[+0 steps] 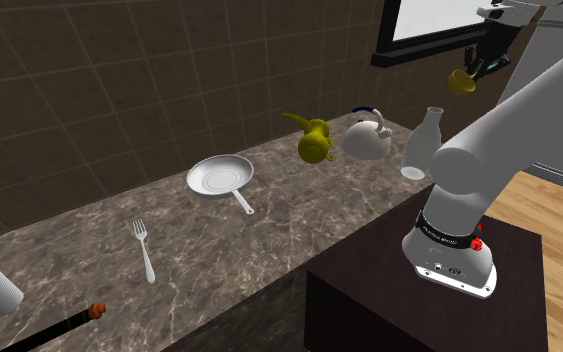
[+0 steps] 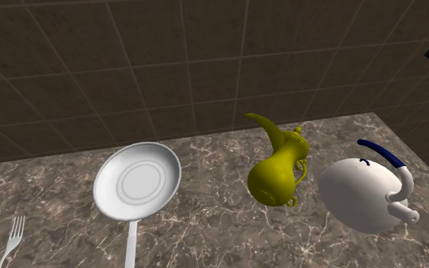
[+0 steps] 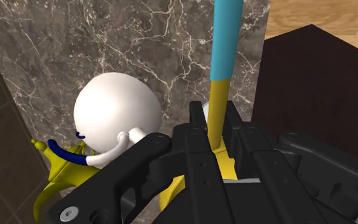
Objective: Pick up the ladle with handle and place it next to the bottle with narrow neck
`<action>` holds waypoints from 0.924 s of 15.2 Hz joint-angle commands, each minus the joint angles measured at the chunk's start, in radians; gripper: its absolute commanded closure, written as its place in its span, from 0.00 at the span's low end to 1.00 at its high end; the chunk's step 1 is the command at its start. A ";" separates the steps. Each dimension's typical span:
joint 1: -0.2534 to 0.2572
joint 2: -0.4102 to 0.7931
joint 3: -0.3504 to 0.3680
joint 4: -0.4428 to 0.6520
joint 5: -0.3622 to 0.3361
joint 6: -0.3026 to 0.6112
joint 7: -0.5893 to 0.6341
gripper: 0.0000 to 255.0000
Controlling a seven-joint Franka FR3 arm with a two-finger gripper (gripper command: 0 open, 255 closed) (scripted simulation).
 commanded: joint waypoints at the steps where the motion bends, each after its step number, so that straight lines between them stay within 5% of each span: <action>1: 0.005 0.007 -0.013 -0.020 0.001 0.028 -0.004 1.00; 14: 0.051 0.068 -0.117 -0.143 0.017 0.208 -0.050 1.00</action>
